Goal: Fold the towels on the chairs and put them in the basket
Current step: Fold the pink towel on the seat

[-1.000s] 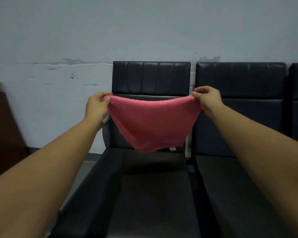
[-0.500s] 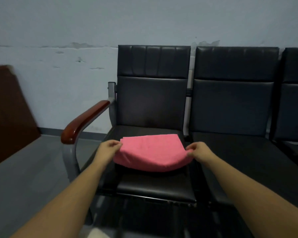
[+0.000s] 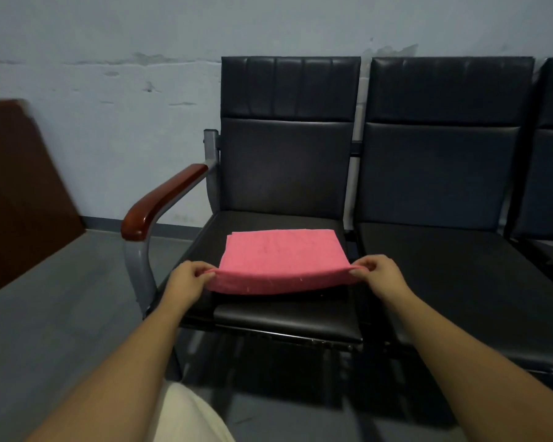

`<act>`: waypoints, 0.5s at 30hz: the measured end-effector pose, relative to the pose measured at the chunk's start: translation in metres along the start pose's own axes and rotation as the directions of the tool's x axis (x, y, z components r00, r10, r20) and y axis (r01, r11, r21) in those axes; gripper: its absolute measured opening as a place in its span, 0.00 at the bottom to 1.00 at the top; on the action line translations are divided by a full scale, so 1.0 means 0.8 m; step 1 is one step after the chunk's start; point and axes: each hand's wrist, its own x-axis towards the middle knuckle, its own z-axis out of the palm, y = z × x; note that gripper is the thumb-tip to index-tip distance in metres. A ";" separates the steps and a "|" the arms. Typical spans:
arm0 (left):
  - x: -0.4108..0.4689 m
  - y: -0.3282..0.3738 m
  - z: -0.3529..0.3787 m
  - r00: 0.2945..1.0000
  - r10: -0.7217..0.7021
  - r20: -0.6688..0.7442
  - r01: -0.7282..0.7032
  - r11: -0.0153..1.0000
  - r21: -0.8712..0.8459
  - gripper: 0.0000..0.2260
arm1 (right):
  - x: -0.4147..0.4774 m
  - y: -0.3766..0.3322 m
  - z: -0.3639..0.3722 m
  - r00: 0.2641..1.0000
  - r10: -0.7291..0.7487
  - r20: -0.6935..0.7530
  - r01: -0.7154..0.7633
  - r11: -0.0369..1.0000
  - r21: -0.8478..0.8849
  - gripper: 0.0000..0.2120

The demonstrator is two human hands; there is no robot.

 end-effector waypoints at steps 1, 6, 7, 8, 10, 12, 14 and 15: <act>0.000 0.002 0.000 0.999 0.007 -0.035 -0.008 0.999 -0.037 0.06 | -0.001 -0.002 -0.002 1.000 -0.017 -0.013 0.017 0.998 0.054 0.04; -0.002 0.011 0.002 0.995 -0.083 -0.049 0.062 0.938 -0.342 0.08 | -0.005 -0.002 -0.007 0.998 0.040 0.041 -0.049 0.960 0.275 0.04; -0.002 0.007 0.004 0.995 -0.098 0.004 0.093 0.929 -0.357 0.10 | -0.006 -0.001 -0.007 0.995 0.069 0.067 -0.086 0.949 0.302 0.03; -0.001 0.003 0.006 0.993 -0.105 0.049 0.116 0.930 -0.349 0.11 | -0.006 0.001 -0.008 0.990 0.102 0.097 -0.129 0.933 0.335 0.02; -0.001 -0.003 0.006 0.986 -0.126 0.110 0.154 0.943 -0.295 0.12 | -0.007 0.002 -0.011 0.974 0.154 0.164 -0.202 0.920 0.336 0.04; 0.000 -0.009 0.004 0.981 -0.135 0.140 0.164 0.961 -0.221 0.11 | -0.007 0.005 -0.012 0.968 0.175 0.181 -0.217 0.943 0.251 0.06; 0.002 -0.012 0.005 0.974 -0.156 0.166 0.180 0.973 -0.145 0.09 | -0.006 0.010 -0.011 0.970 0.177 0.165 -0.207 0.960 0.187 0.06; 0.002 -0.014 0.006 0.974 -0.167 0.156 0.186 0.976 -0.113 0.09 | -0.007 0.011 -0.009 0.972 0.178 0.153 -0.202 0.967 0.157 0.07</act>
